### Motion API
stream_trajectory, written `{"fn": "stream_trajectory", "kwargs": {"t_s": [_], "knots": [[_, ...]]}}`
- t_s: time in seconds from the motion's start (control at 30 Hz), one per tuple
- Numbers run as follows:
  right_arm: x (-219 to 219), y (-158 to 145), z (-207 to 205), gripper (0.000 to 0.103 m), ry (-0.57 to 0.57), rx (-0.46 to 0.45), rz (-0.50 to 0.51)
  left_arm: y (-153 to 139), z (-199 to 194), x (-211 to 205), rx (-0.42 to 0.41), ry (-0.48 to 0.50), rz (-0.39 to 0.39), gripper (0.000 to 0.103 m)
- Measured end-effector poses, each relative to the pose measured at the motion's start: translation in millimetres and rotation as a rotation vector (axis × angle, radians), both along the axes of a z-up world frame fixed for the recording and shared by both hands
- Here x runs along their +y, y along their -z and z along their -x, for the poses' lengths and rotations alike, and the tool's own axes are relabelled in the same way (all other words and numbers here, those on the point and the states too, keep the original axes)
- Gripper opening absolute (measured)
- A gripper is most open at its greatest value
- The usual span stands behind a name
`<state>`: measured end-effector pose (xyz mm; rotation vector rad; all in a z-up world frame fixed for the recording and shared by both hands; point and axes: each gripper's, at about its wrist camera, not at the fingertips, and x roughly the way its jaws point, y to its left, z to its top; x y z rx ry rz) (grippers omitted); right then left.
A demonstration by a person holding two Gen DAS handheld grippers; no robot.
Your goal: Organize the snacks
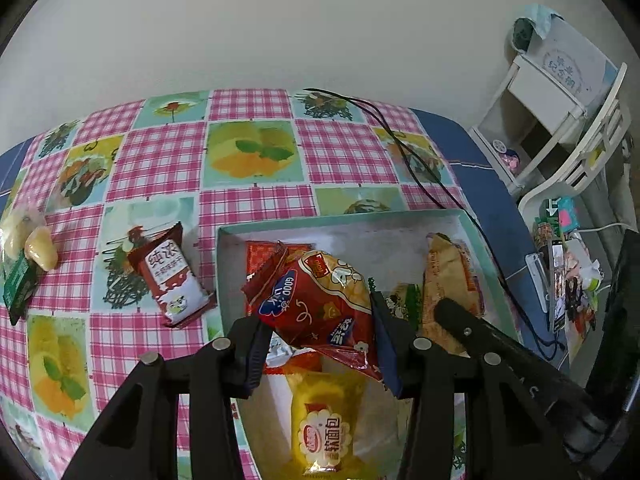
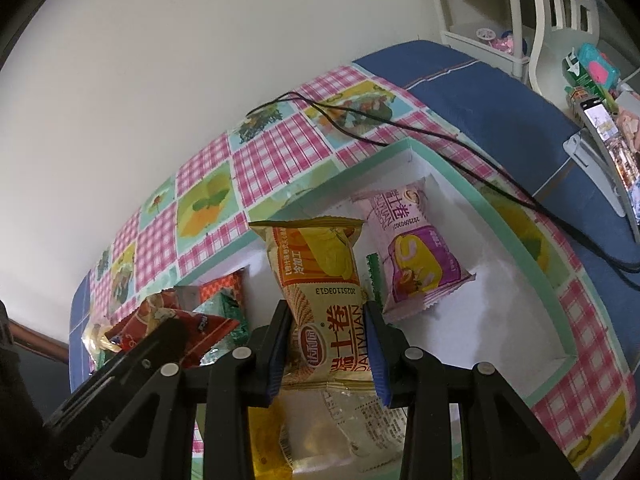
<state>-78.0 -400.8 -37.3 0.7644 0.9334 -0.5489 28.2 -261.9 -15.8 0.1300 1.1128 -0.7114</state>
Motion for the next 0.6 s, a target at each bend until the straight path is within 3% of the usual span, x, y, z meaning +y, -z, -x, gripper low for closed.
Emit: {"fn": "stream_trajectory", "kwargs": {"t_s": [0.6], "knots": [[-1.4,13.6,-11.2,0.038,-0.018,0.041,-0.015,15.1,-9.4,-10.3,0.064,0.01,0.038,0.048]]}}
